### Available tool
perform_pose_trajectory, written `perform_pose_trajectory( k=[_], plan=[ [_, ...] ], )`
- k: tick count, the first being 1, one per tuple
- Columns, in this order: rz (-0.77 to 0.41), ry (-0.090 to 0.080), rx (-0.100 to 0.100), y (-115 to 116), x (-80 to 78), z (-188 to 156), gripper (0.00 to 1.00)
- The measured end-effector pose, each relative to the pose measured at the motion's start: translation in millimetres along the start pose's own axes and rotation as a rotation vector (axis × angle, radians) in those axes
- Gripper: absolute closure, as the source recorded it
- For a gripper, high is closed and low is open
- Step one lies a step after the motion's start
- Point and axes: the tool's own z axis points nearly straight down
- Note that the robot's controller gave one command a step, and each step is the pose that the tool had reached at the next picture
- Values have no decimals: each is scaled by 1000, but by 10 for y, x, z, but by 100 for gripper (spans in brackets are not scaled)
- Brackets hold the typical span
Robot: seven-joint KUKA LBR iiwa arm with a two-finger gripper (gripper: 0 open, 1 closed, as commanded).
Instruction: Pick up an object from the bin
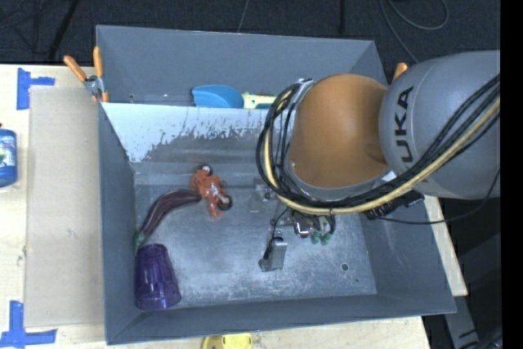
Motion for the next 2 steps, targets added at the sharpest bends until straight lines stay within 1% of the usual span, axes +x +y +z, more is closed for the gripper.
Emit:
perform_pose_trajectory(
  k=[1,2],
  plan=[
    [3,-8,-1,-6,-17,-41,0],
    [9,-17,-3,328,-406,580,0]
  ],
)
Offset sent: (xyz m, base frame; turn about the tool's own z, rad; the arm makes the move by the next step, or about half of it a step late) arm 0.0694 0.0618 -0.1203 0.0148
